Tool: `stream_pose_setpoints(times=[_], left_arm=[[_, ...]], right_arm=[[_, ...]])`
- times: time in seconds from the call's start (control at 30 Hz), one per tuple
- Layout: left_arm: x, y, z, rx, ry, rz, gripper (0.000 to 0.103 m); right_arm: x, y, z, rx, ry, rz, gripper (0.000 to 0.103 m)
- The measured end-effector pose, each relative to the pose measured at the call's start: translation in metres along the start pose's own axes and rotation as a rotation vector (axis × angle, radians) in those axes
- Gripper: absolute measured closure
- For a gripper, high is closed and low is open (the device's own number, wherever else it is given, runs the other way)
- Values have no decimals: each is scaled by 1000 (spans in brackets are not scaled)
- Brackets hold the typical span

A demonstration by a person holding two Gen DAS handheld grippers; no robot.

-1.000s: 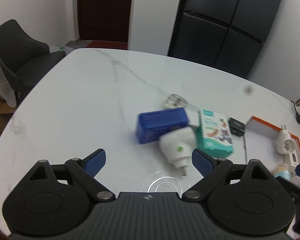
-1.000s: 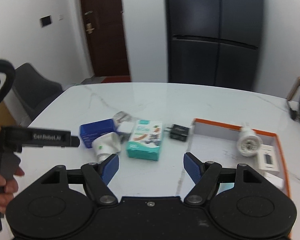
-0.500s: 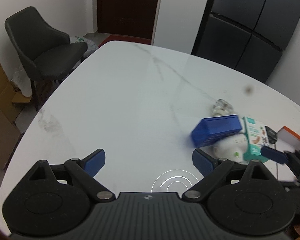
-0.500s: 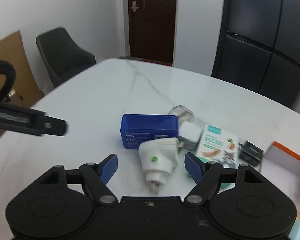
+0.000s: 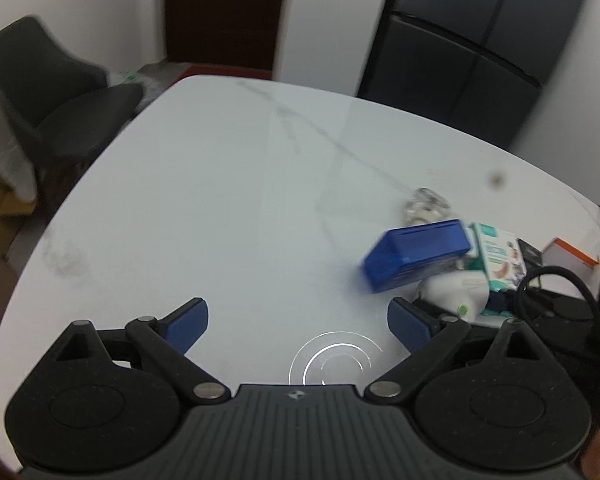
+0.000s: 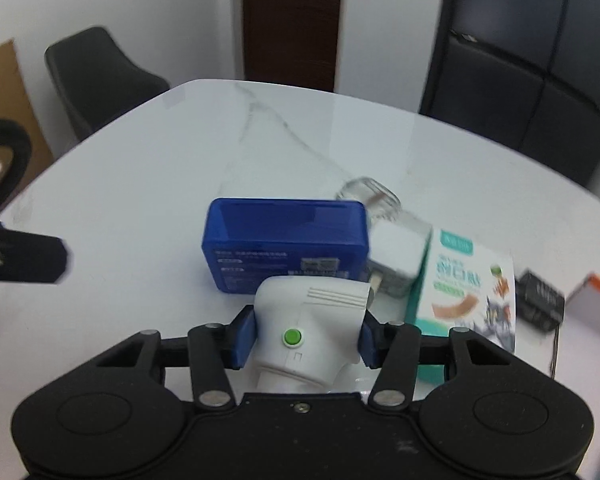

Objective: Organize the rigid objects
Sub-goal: 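Move the right gripper to the pile and grasp the white plug socket, then grasp the blue plastic case with the left gripper while the right gripper holds the socket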

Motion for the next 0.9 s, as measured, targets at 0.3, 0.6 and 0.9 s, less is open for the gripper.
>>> stream_pose_setpoints(times=[0.3, 0.6, 0.9], left_arm=[[16, -43, 46, -47, -137, -13, 1], [-2, -66, 100, 68, -29, 144, 0], [-9, -96, 97, 107, 46, 182, 0]], right_arm=[[-38, 68, 24, -36, -142, 47, 42], [-64, 117, 36, -63, -255, 71, 42], [-77, 142, 41, -45, -270, 90, 42]])
Point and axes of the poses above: each gripper's, at about its wrist camera, not at the fingertips, and y roughly against the way its jaws point, z to its right, x to its top, the point moved 7 cm from there along -y, roughly the way its jaws point, and after that the axes turned 15 degrees about y, right-handed, at the moved point
